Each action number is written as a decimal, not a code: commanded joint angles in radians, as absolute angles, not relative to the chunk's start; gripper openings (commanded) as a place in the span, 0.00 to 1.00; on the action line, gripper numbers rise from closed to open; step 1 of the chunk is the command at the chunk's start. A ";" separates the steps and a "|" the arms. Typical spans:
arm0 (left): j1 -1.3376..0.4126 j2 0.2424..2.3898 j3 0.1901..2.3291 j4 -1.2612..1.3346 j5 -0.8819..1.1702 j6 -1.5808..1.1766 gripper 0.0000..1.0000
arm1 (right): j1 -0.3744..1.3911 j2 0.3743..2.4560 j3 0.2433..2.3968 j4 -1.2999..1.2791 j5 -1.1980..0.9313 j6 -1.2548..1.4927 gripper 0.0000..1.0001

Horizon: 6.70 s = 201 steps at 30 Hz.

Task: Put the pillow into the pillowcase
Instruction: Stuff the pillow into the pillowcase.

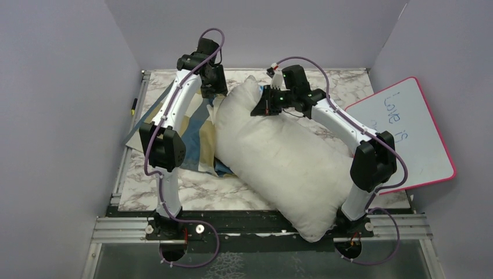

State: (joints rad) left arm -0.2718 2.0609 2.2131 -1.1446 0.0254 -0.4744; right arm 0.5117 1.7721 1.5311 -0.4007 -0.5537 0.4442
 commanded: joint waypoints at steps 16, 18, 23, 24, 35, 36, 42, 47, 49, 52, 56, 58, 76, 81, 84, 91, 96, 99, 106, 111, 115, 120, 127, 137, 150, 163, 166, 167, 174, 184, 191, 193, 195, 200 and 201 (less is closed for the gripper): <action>-0.400 2.188 2.162 -1.097 -0.439 -0.374 0.52 | 0.546 1.740 1.515 -0.450 -0.578 0.427 0.00; -0.400 2.195 2.143 -1.090 -0.441 -0.373 0.52 | 0.546 1.744 1.514 -0.450 -0.581 0.429 0.00; -0.400 2.253 2.136 -1.089 -0.487 -0.373 0.58 | 0.548 1.751 1.514 -0.442 -0.586 0.430 0.00; -0.401 2.266 2.139 -1.088 -0.502 -0.375 0.60 | 0.547 1.754 1.515 -0.443 -0.587 0.429 0.00; -0.400 2.308 2.273 -1.089 -0.491 -0.376 0.00 | 0.547 1.774 1.505 -0.439 -0.604 0.410 0.00; -0.401 2.294 2.290 -1.088 -0.463 -0.386 0.00 | 0.547 1.776 1.504 -0.432 -0.611 0.408 0.02; -0.402 2.197 2.287 -1.023 -0.282 -0.486 0.00 | 0.546 1.796 1.567 -0.406 -0.455 0.392 0.45; -0.404 2.094 2.152 -0.845 -0.215 -0.526 0.00 | 0.546 1.843 1.627 -0.305 -0.203 0.421 0.50; -0.404 2.080 2.137 -0.807 -0.210 -0.534 0.00 | 0.543 1.868 1.642 -0.268 -0.120 0.432 0.56; -0.404 2.094 2.165 -0.798 -0.188 -0.530 0.00 | 0.518 1.923 1.704 -0.267 -0.126 0.469 0.67; -0.404 2.102 2.164 -0.797 -0.181 -0.530 0.00 | 0.480 1.968 1.758 -0.233 -0.195 0.541 0.74; -0.405 2.107 2.161 -0.798 -0.189 -0.526 0.00 | 0.463 1.991 1.783 -0.236 -0.220 0.580 0.79; -0.403 2.144 2.166 -0.797 -0.250 -0.520 0.00 | 0.417 1.933 1.894 -0.397 -0.103 0.571 0.98; -0.403 2.140 2.171 -0.795 -0.246 -0.531 0.00 | 0.400 2.056 1.937 -0.291 -0.168 0.592 0.77; -0.403 2.140 2.182 -0.789 -0.239 -0.531 0.00 | 0.399 2.160 2.011 -0.278 -0.222 0.607 0.65; -0.398 2.159 2.217 -0.775 -0.234 -0.551 0.00 | 0.406 2.306 2.118 -0.243 -0.590 0.593 0.21; -0.382 2.206 2.331 -0.769 -0.213 -0.595 0.00 | 0.438 2.190 1.884 -0.134 -0.728 0.559 0.11; -0.365 2.226 2.377 -0.765 -0.185 -0.650 0.00 | 0.458 2.130 1.771 -0.054 -0.868 0.492 0.08; -0.357 2.237 2.386 -0.722 -0.110 -0.761 0.00 | 0.531 2.068 1.640 -0.010 -0.994 0.337 0.07; -0.358 2.229 2.400 -0.704 -0.066 -0.803 0.00 | 0.570 2.110 1.640 0.015 -0.983 0.286 0.06; -0.373 2.201 2.412 -0.697 -0.036 -0.823 0.00 | 0.575 2.166 1.673 0.002 -0.922 0.299 0.03; -0.384 2.143 2.368 -0.662 0.024 -0.868 0.00 | 0.575 2.212 1.683 0.021 -0.842 0.330 0.01; -0.400 2.076 2.302 -0.645 0.086 -0.907 0.00 | 0.574 2.206 1.608 0.139 -0.723 0.439 0.00; -0.414 1.973 2.200 -0.613 0.081 -0.929 0.00 | 0.572 2.246 1.586 0.208 -0.588 0.618 0.00; -0.504 2.073 2.337 -0.567 0.096 -1.014 0.00 | 0.571 2.308 1.679 0.095 -0.454 0.740 0.00; -0.578 2.080 2.296 -0.569 -0.055 -0.972 0.00 | 0.566 2.297 1.629 0.118 -0.321 0.922 0.00; -0.622 2.095 2.335 -0.568 -0.077 -0.972 0.00 | 0.555 2.320 1.658 0.130 -0.297 0.981 0.00; -0.638 2.094 2.336 -0.567 -0.090 -0.974 0.00 | 0.554 2.327 1.674 0.126 -0.284 0.987 0.00; -0.673 2.076 2.271 -0.565 -0.115 -0.930 0.00 | 0.532 2.314 1.662 0.246 -0.310 1.015 0.00; -0.664 2.069 2.137 -0.568 -0.258 -0.700 0.00 | 0.529 2.161 1.380 0.655 -0.443 0.901 0.07; -0.659 2.113 2.201 -0.569 -0.248 -0.721 0.00 | 0.530 2.094 1.220 0.870 -0.464 0.913 0.29; -0.658 2.103 2.183 -0.571 -0.268 -0.715 0.00 | 0.529 2.047 1.198 0.740 -0.377 0.887 0.28; -0.653 2.095 2.160 -0.569 -0.286 -0.716 0.00 | 0.528 2.009 1.183 0.659 -0.298 0.867 0.28; -0.633 2.089 2.145 -0.570 -0.296 -0.732 0.00 | 0.511 1.979 1.179 0.537 -0.246 0.871 0.47; -0.630 2.090 2.147 -0.570 -0.296 -0.735 0.00 | 0.509 1.972 1.159 0.554 -0.249 0.881 0.45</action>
State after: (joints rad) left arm -0.6044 2.1525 2.1365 -0.6712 -0.3481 -0.7124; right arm 0.4911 1.9942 1.1992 0.6689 -0.2985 0.8963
